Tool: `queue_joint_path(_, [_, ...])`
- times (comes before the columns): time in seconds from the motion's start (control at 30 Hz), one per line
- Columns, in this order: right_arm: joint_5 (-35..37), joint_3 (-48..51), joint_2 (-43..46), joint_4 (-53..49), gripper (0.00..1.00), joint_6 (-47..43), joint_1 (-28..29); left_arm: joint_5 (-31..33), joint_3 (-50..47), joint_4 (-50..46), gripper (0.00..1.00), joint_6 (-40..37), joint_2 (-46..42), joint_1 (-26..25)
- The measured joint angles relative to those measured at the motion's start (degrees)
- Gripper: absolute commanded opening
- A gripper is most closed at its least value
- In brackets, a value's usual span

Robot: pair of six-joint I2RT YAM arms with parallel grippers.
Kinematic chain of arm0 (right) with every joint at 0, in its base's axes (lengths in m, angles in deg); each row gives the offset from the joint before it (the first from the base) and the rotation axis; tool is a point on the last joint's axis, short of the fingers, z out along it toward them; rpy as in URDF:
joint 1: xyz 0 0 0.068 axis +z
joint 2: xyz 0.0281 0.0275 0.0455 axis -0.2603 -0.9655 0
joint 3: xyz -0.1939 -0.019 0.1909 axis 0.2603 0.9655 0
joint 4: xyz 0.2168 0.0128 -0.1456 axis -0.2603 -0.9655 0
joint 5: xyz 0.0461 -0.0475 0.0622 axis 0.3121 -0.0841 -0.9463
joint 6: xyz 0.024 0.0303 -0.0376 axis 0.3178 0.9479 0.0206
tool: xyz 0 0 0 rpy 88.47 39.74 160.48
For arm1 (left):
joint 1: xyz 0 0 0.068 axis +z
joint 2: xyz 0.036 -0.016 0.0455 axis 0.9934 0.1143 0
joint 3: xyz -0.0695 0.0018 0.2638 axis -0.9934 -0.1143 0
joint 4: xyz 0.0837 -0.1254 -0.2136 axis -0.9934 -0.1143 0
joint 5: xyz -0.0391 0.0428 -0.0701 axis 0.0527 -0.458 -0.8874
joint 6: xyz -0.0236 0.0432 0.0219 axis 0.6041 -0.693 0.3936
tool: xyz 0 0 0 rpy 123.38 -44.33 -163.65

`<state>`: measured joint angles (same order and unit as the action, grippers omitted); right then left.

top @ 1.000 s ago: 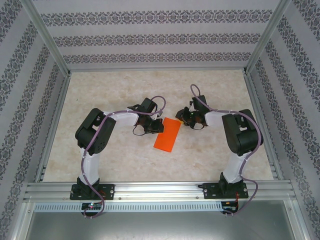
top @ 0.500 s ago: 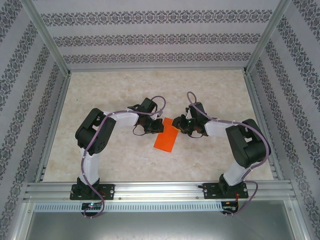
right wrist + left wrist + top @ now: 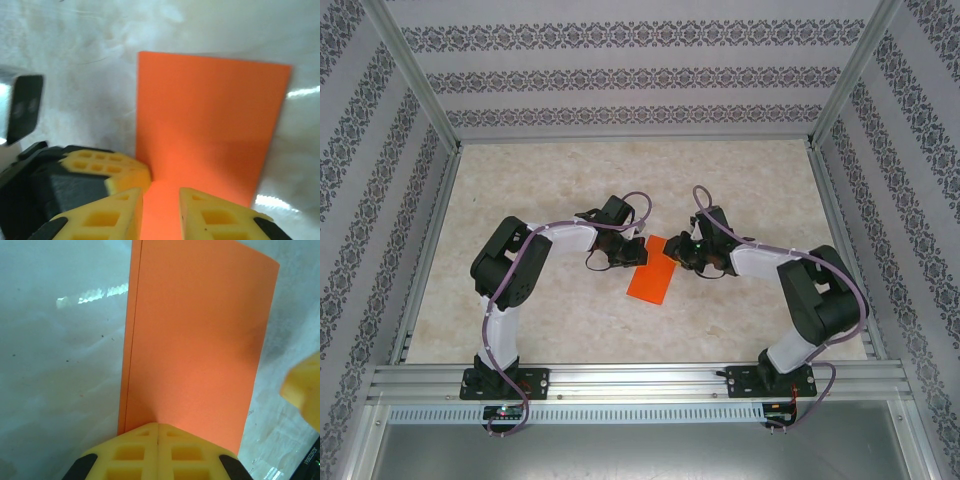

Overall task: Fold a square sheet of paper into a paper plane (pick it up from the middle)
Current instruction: Fold the square sheet of paper in half at the center of the table.

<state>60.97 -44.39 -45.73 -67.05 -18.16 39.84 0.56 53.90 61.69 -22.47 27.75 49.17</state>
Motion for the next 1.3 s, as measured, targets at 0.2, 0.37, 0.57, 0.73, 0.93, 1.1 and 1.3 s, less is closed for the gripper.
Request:
queue_joint_path(0.2, [0.22, 3.80, 0.46, 1.60, 0.25, 1.57, 2.62, 0.00, 0.00, 0.00, 0.00, 0.00, 0.00, 0.00])
queue_joint_path(0.37, [0.15, 6.29, -0.79, 2.86, 0.24, 2.56, 2.91, -0.02, 0.00, -0.02, 0.00, -0.02, 0.00, 0.00])
queue_joint_path(0.57, [0.46, 6.34, 0.07, 1.97, 0.24, 2.58, 3.76, -0.04, 0.02, -0.04, 0.00, -0.17, 0.00, 0.00])
queue_joint_path(0.73, [0.90, 6.27, 6.16, -2.21, 0.26, 1.51, 6.12, -0.02, 0.04, -0.13, 0.00, -0.17, 0.00, 0.00])
queue_joint_path(0.93, [1.18, 6.99, 7.74, -0.76, 0.26, 2.03, 10.01, -0.02, 0.04, -0.13, 0.00, -0.20, 0.00, 0.00])
queue_joint_path(1.1, [1.42, 10.40, 2.97, 3.58, 0.25, 4.35, 12.39, -0.09, 0.04, -0.15, 0.00, -0.17, 0.00, 0.00])
queue_joint_path(1.3, [2.45, 10.58, 3.61, 4.22, 0.26, 5.01, 12.66, -0.17, 0.04, -0.20, 0.00, -0.22, 0.00, 0.00])
